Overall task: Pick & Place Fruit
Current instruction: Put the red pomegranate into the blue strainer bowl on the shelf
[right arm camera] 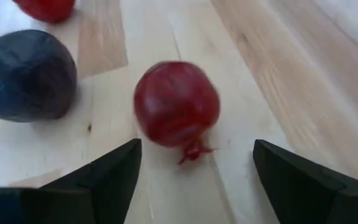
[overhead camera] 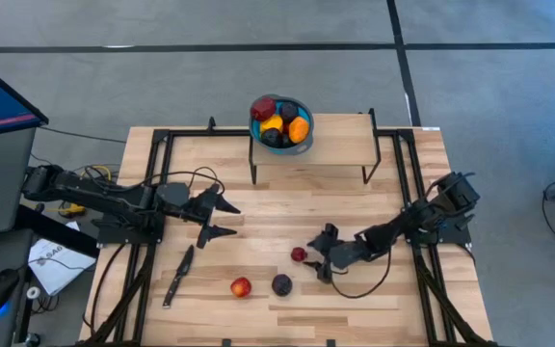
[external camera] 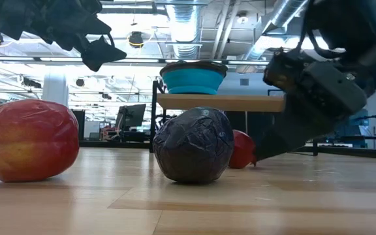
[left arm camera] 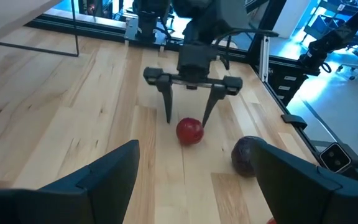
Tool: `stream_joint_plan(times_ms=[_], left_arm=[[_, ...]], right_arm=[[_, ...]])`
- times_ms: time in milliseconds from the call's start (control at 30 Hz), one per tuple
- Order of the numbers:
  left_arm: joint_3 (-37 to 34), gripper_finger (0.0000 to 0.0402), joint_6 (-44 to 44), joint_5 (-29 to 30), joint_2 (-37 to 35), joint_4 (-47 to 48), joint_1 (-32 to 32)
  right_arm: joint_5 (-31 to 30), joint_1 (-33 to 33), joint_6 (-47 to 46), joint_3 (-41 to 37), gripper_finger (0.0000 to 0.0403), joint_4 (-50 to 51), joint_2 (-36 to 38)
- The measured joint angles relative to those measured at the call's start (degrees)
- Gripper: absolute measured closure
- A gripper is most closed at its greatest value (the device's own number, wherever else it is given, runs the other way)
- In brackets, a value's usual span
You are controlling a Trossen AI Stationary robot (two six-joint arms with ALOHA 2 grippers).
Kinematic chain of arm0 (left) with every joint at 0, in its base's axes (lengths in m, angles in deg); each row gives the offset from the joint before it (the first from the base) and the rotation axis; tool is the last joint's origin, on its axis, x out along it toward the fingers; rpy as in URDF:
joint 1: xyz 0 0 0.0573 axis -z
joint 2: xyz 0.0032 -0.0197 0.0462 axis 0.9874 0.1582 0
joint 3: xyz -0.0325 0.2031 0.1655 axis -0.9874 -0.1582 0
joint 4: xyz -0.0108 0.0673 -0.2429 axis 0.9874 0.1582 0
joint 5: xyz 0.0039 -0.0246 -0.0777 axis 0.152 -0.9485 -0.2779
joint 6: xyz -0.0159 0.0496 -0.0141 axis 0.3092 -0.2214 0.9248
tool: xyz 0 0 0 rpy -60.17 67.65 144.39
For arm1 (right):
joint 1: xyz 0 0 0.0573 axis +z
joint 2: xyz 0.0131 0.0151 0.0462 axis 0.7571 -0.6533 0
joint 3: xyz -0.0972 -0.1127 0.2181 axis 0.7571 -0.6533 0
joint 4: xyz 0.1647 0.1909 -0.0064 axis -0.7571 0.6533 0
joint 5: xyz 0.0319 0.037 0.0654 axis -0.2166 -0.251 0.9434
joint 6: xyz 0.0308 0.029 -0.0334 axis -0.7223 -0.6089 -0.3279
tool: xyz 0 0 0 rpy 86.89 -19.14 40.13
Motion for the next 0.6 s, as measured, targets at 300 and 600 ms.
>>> stream_joint_plan(times_ms=[300, 600], left_arm=[[0.00, 0.0103, 0.01, 0.00, 0.01, -1.15, 0.00], [0.00, 0.0103, 0.40, 0.00, -0.01, -2.64, 0.00]], right_arm=[[0.06, -0.34, 5.89, -3.29, 0.0108, -18.97, -7.15], [-0.59, -1.27, 9.77, -3.23, 0.0116, -40.86, -18.96]])
